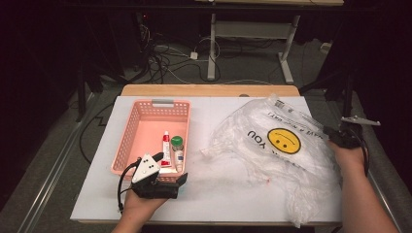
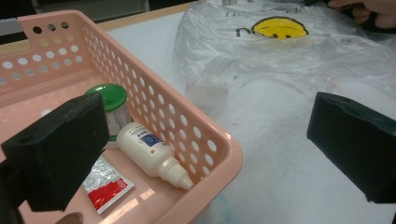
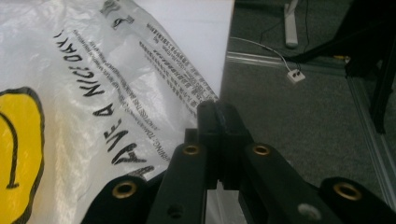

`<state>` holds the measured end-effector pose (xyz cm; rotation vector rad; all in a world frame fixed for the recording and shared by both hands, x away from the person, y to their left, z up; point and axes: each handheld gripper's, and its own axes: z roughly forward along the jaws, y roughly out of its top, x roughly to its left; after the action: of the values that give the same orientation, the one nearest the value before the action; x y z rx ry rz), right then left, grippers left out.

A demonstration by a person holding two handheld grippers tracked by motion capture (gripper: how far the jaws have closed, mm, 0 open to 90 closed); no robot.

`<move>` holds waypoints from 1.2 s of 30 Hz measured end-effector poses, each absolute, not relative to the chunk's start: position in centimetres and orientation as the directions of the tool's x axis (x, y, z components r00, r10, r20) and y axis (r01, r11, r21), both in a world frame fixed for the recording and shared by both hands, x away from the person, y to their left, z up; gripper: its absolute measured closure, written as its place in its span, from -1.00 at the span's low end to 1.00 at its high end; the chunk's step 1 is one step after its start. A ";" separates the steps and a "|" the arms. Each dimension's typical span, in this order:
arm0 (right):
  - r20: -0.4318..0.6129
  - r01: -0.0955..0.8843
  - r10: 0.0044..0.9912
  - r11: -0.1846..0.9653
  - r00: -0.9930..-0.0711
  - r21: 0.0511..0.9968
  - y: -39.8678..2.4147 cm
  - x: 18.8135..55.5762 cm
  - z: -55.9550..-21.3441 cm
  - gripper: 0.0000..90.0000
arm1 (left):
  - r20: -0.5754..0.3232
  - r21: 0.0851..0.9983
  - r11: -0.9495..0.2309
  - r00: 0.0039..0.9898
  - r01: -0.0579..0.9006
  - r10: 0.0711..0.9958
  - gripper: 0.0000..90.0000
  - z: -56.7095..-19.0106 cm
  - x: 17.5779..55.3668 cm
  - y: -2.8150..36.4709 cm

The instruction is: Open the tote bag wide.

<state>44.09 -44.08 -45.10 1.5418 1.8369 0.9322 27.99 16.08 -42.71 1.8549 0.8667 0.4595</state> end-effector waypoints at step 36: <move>0.018 0.447 0.916 0.179 -0.402 0.877 -37.2 33.2 -39.6 0.13 | -0.069 0.898 -0.252 0.681 0.360 0.729 -1.00 -42.7 28.1 15.9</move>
<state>33.17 -37.21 -39.55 1.2768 1.9327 1.1591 28.10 15.94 -42.67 1.8610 0.8569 0.4473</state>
